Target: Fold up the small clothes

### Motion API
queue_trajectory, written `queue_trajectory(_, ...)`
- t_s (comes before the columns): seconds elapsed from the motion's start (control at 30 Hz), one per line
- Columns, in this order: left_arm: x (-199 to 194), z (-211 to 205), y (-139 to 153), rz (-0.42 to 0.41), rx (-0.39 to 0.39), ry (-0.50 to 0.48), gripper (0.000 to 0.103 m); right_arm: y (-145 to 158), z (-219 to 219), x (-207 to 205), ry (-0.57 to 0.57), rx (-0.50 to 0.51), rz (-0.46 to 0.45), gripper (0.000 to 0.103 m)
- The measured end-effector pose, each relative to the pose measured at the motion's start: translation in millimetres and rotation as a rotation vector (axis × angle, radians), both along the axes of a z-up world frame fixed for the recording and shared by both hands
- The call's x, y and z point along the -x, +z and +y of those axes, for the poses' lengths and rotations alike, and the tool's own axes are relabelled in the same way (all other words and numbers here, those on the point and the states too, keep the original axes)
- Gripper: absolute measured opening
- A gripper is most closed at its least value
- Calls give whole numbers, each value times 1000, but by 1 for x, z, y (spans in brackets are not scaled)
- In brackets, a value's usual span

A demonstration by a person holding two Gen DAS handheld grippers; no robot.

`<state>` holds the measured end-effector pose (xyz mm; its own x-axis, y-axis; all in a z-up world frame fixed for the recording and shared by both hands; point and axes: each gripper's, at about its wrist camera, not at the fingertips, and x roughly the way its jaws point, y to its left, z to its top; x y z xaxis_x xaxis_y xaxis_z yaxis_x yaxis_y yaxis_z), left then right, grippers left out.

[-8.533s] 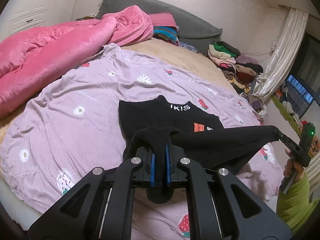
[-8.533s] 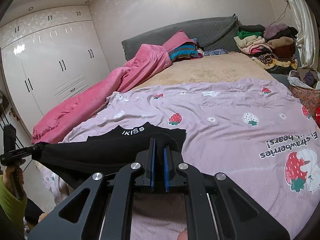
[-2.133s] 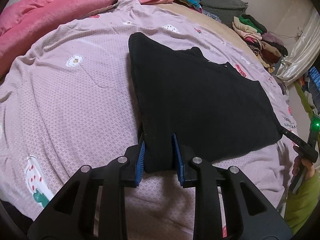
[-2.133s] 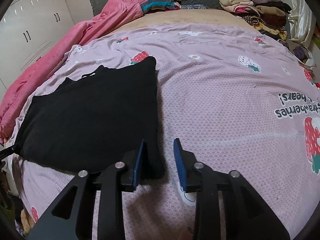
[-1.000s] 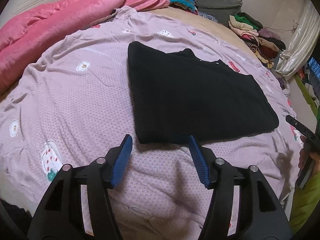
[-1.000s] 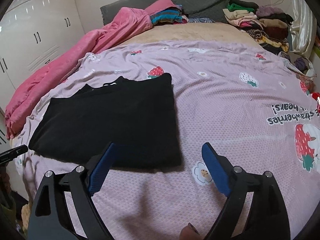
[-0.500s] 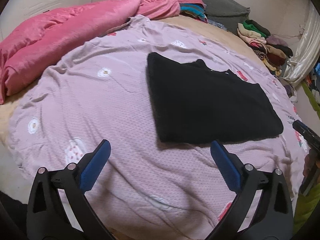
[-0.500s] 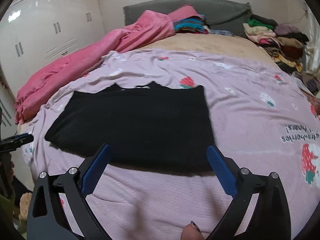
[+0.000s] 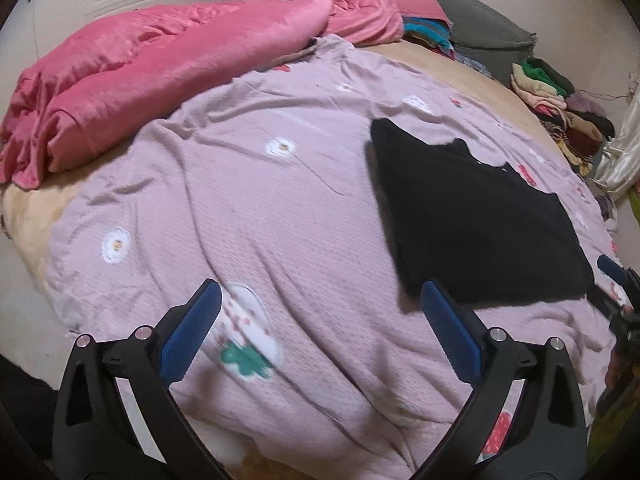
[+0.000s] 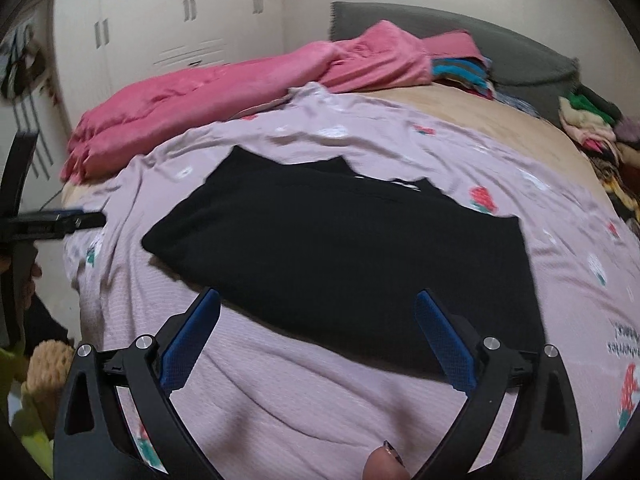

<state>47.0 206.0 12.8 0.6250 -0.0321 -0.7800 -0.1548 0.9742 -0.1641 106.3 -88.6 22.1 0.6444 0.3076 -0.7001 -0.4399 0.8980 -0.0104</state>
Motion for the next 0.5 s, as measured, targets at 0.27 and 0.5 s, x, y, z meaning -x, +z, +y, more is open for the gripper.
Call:
queue_trajectory(0.27,-22,9,5,1,-6,-4,93,-18,62,0,133,76,-14,98)
queue_trajectory(0.5,-51,4,5,12,-12,-29,93,-36,107,-1,217,175,-49,98)
